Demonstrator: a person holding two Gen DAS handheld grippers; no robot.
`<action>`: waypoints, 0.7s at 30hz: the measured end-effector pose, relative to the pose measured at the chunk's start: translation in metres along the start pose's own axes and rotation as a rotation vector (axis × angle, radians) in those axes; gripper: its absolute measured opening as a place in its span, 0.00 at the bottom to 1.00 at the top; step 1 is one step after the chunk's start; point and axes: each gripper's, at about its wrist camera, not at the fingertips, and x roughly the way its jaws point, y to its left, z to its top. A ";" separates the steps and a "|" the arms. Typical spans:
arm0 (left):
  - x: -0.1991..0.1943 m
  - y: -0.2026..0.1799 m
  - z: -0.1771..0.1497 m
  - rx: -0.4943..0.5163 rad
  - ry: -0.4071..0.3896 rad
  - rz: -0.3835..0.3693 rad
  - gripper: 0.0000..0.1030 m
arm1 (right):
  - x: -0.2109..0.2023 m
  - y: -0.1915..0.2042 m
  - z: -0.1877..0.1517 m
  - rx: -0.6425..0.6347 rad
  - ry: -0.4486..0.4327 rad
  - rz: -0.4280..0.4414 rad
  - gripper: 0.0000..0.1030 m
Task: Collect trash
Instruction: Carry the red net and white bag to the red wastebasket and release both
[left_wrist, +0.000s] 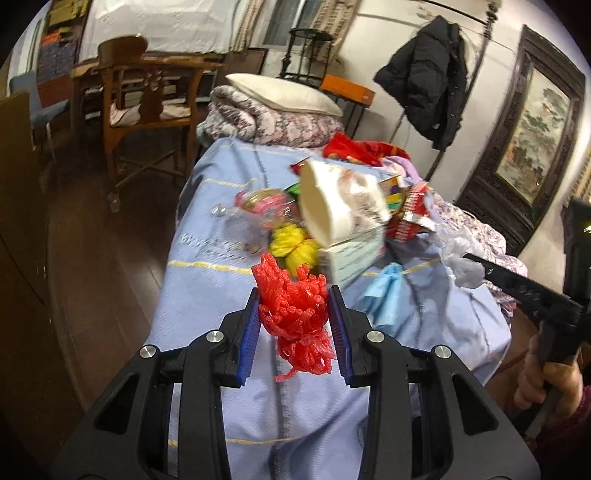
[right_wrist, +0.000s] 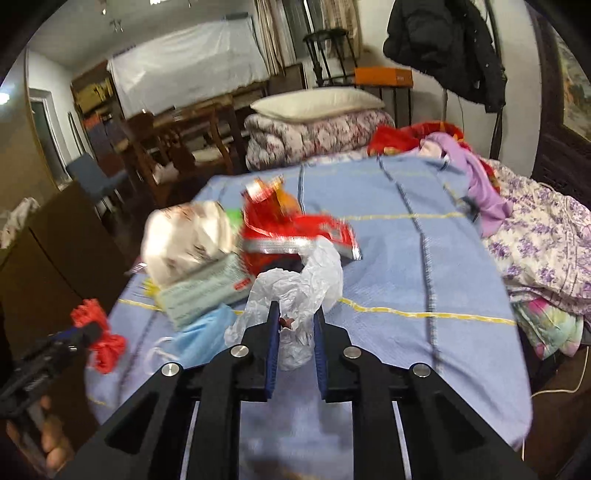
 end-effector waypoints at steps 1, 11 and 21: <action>-0.004 -0.005 0.001 0.007 -0.005 -0.004 0.35 | -0.011 -0.001 -0.001 0.007 -0.010 0.011 0.16; -0.050 -0.070 0.002 0.076 -0.042 -0.055 0.35 | -0.092 -0.033 -0.003 0.009 -0.121 0.042 0.16; -0.064 -0.165 -0.018 0.196 -0.001 -0.196 0.35 | -0.170 -0.119 -0.043 0.129 -0.172 0.003 0.17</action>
